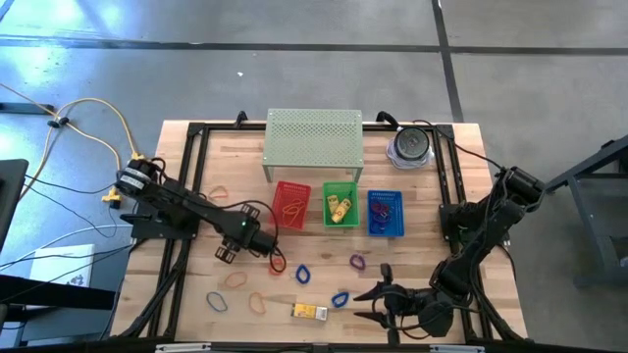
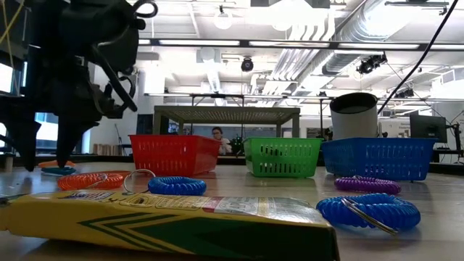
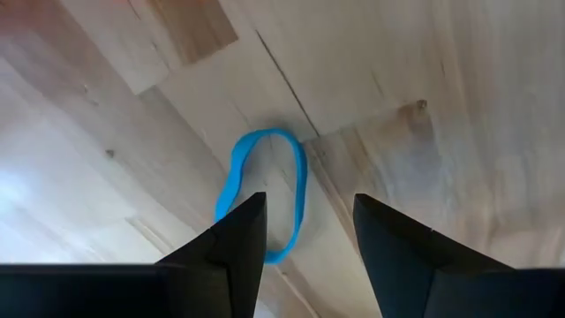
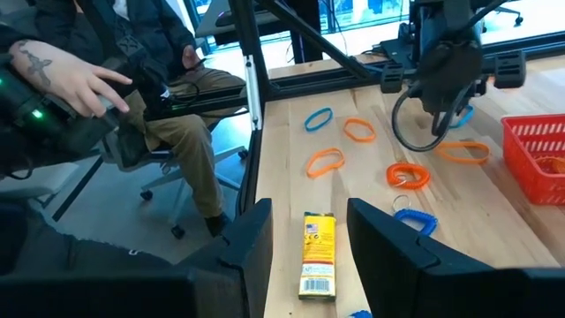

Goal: Pick & Place Office Desk Supplies
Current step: Put the top blue rubber band into the red bin

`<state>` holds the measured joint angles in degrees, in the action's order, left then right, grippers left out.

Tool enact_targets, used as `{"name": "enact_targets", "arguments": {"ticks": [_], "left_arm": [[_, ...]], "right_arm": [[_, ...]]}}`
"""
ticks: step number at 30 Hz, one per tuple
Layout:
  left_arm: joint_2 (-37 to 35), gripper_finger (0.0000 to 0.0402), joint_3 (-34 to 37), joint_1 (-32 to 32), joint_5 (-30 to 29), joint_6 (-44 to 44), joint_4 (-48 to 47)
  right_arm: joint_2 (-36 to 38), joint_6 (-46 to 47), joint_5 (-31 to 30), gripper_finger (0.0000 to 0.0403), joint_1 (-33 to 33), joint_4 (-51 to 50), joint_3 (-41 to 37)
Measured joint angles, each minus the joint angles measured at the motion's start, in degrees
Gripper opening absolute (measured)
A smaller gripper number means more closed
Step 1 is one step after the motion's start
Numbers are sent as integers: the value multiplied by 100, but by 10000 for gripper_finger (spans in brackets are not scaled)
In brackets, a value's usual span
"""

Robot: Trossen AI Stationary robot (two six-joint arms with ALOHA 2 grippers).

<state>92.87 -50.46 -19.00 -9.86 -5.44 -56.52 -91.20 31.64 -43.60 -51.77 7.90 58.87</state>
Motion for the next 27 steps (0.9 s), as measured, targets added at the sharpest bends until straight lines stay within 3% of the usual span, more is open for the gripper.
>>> {"name": "enact_targets", "arguments": {"ticks": [14, 27], "left_arm": [[491, 154, -15, 225, 257, -187, -6], [506, 48, -4, 238, 274, -355, -88]], "right_arm": [[0, 125, 38, 135, 0, 7, 0], [0, 131, 34, 135, 0, 7, 0]]}}
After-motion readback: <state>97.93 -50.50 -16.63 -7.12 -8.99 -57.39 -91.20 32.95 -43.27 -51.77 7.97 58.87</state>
